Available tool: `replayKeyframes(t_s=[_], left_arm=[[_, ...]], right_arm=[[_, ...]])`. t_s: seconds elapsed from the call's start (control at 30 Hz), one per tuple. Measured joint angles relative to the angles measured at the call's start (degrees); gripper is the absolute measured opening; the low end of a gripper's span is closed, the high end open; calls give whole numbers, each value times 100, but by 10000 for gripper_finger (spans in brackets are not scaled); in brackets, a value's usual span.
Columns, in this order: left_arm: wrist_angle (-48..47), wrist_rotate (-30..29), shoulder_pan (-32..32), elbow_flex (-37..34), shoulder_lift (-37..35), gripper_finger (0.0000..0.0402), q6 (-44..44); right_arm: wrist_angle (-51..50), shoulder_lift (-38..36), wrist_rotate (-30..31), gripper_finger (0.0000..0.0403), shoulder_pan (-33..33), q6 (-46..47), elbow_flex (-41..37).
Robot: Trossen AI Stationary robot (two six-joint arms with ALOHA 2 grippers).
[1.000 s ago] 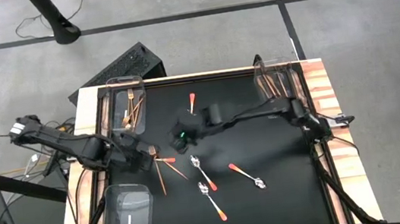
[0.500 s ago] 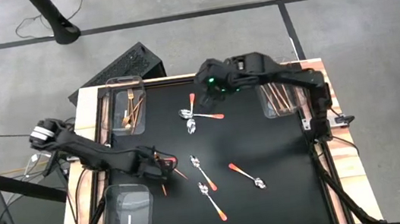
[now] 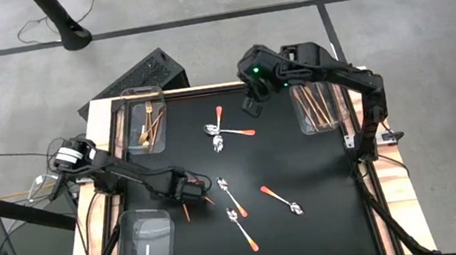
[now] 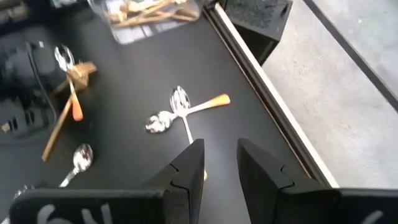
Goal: Sort silverware by color (type)
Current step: Put the gold fork into the top left transparent bin
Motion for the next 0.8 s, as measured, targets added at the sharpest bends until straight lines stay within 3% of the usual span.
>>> replayKeyframes(t_s=[0.33,0.53,0.8], left_arm=[[-183,27,55,0,-64,13,180],[-472,145,55,141,-656,14,437],[-2351,-671,610,737,-1945,9,1215]], right_arm=[[-246,0,-192,118,-68,-357,0],[-353,-91,-363,118,-178,-396,3],[-535,-176,-665,118,-220,-95,2]])
